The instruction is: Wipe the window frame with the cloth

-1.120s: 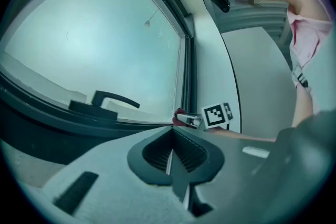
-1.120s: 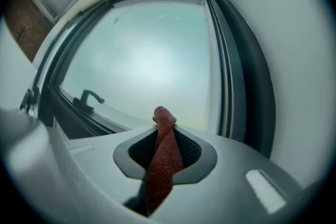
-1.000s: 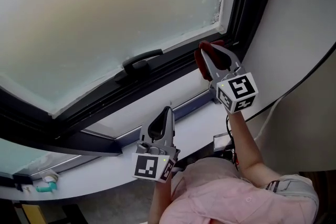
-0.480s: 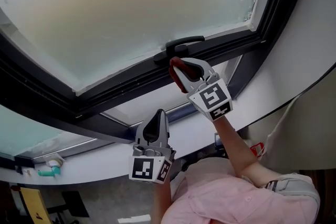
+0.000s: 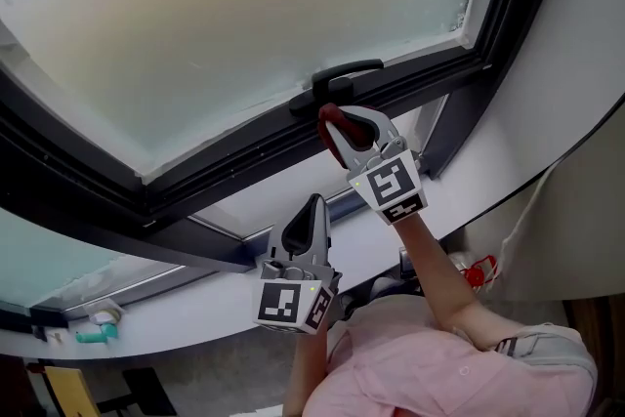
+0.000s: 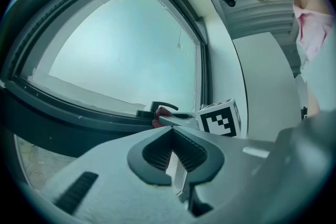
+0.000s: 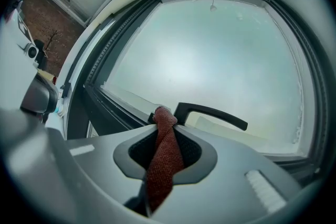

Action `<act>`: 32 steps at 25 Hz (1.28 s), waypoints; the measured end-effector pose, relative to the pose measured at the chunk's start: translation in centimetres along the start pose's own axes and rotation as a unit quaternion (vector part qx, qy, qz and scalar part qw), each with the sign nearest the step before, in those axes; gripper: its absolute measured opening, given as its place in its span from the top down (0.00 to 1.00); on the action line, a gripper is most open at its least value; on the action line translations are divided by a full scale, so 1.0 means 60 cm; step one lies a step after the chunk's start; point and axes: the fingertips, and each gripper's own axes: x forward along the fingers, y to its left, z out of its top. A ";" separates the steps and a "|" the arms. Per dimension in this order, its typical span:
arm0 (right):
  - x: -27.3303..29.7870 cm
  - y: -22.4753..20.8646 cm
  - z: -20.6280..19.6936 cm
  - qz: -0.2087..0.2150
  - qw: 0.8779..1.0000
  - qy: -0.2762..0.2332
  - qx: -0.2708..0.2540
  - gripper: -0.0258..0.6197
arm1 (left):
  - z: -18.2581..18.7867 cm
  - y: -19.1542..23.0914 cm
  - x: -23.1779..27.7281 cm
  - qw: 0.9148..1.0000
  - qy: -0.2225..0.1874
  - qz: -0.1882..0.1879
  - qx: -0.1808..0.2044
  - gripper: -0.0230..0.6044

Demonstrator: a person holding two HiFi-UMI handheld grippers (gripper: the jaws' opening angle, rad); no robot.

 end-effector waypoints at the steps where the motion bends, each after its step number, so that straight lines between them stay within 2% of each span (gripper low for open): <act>1: 0.000 0.000 -0.001 0.003 1.000 0.005 -0.002 0.87 | 0.001 -0.003 0.006 1.000 0.000 -0.004 0.000 0.97; 7: 0.000 0.000 -0.003 0.033 0.999 0.013 0.028 0.87 | 0.009 -0.019 0.046 1.000 -0.006 -0.010 -0.005 0.97; 15: -0.003 -0.009 -0.006 0.063 0.998 0.008 0.011 0.87 | -0.001 -0.043 0.091 1.000 -0.002 -0.014 -0.011 0.97; 32: -0.033 -0.090 -0.033 0.058 0.998 0.005 0.027 0.87 | -0.008 -0.094 0.164 0.999 -0.001 -0.033 -0.009 0.97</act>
